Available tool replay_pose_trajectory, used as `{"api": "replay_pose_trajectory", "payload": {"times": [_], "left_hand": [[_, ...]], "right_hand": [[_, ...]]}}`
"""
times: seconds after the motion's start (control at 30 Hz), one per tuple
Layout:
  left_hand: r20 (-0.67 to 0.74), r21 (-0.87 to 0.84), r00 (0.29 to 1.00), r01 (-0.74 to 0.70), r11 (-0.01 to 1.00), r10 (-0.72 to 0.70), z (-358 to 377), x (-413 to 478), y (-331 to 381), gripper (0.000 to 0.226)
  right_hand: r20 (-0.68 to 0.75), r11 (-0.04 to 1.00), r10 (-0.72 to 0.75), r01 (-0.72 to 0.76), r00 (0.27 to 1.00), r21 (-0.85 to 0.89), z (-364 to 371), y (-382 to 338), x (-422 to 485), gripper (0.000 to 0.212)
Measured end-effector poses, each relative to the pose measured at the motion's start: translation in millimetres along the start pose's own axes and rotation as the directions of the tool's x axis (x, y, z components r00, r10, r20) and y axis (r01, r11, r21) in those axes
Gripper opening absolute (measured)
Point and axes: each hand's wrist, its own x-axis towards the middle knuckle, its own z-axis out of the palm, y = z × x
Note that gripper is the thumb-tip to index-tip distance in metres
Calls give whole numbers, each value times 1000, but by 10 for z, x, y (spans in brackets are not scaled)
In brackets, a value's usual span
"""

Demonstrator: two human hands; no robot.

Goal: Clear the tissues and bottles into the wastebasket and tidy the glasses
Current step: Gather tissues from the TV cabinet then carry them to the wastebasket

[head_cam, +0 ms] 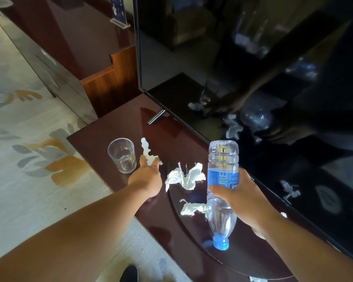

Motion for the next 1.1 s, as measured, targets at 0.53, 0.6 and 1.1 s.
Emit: {"api": "replay_pose_trajectory", "payload": {"times": [0.53,0.6,1.1], "left_hand": [[-304,-84,940,-190,978,156,-103,-428,-87,19],[-282,-82,942,-211,974,181,-148,-485,-97,27],[-350,9,914,-214,977,204,-473,-998,-81,14]], "right_hand": [[-13,999,-42,42,999,-16,-74,-46,-130,40],[-11,998,-55,55,998,-7,-93,-55,-174,40],[-11,990,-136,137,991,41,-268,-68,-508,44]]}}
